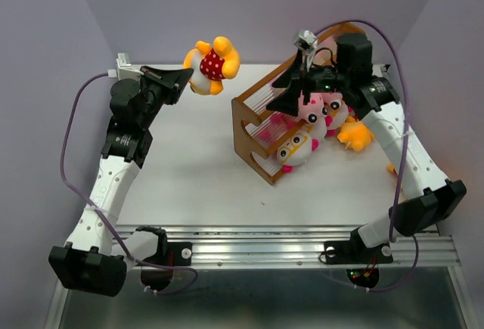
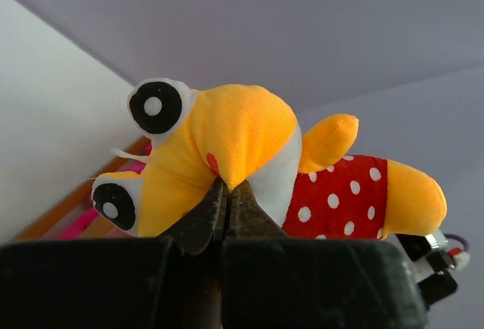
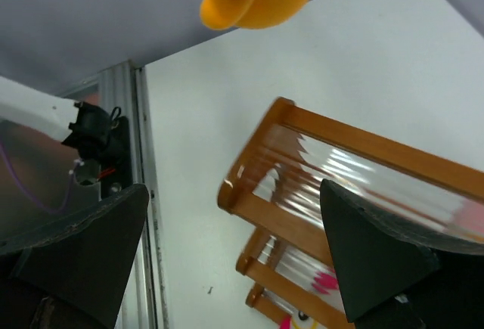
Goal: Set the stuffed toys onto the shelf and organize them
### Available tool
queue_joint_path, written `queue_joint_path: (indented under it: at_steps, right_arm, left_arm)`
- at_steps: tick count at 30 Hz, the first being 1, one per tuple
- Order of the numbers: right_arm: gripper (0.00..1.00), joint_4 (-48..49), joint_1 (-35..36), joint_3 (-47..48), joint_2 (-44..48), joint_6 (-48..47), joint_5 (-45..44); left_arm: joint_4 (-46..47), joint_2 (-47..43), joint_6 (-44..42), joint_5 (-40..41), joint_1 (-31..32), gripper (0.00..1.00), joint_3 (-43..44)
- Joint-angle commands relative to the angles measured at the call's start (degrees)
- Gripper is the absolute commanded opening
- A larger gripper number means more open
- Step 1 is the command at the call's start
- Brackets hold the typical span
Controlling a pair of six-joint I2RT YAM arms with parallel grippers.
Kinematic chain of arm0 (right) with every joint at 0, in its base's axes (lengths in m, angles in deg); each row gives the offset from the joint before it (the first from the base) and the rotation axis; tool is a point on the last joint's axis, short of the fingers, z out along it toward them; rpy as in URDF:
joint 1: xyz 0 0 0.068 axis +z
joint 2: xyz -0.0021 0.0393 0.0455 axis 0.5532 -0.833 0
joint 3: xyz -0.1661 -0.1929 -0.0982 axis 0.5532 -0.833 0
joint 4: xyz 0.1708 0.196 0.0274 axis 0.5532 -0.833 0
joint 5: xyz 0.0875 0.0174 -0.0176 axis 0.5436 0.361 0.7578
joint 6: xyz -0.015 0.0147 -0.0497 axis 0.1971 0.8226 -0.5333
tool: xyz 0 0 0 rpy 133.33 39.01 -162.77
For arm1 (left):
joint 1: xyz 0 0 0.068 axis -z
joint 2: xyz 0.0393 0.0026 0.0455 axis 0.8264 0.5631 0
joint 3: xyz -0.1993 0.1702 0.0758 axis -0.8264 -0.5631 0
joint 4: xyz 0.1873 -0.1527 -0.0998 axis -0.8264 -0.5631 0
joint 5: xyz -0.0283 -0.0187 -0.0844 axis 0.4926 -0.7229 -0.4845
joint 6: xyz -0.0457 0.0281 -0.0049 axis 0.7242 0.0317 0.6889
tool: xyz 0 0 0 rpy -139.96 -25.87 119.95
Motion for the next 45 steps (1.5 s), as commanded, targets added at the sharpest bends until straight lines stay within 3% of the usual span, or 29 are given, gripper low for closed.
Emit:
queue_joint_path:
  at_steps: [1,7,12,23,28,29,32,33,36,37,40,45]
  right_arm:
    - [1.00,8.5,5.9,4.6,-0.9,-0.1,2.0]
    - [1.00,21.2,12.3,1.6,-2.0,0.5,-5.7]
    - [0.99,36.6,15.2,-2.6,-0.3,9.7,-18.5]
    - [0.75,42.6,16.0,1.1,-4.6,18.3,-30.6]
    - [0.49,43.7,16.0,3.0,-6.6,21.0,-29.1]
    - [0.33,44.2,16.0,3.1,-7.0,21.0,-28.6]
    - [0.01,44.5,16.0,3.1,-7.2,20.5,-26.8]
    - [0.01,44.5,16.0,2.9,-7.1,20.3,-25.9]
    - [0.01,44.3,16.0,2.0,-5.8,19.6,-25.1]
    - [0.01,44.1,14.8,1.5,-5.4,19.5,-24.3]
    - [0.01,41.4,12.1,1.3,-4.0,19.7,-21.3]
    - [0.01,31.4,10.9,3.4,-2.3,11.1,-13.3]
  left_arm:
    - [5.7,0.9,4.9,-1.3,4.5,0.00,5.6]
    - [7.0,2.1,6.8,1.1,11.2,0.00,7.7]
    - [7.6,2.2,6.8,2.6,13.6,0.00,7.5]
    - [9.6,2.5,4.8,1.3,16.7,0.00,5.5]
    - [9.9,1.4,3.8,-0.1,17.4,0.00,3.3]
    - [9.9,1.1,3.6,-0.1,17.5,0.00,2.9]
    - [10.1,-0.7,2.4,0.7,17.4,0.00,1.5]
    - [10.3,-1.4,1.7,1.3,17.5,0.00,1.2]
    - [8.9,-4.1,-2.7,4.5,17.4,0.40,1.1]
    - [7.2,-5.5,-7.1,6.2,17.4,0.59,1.9]
    - [4.9,-8.2,-17.5,8.2,17.3,0.76,3.5]
    - [-0.3,-11.0,-32.7,6.8,17.2,0.87,7.4]
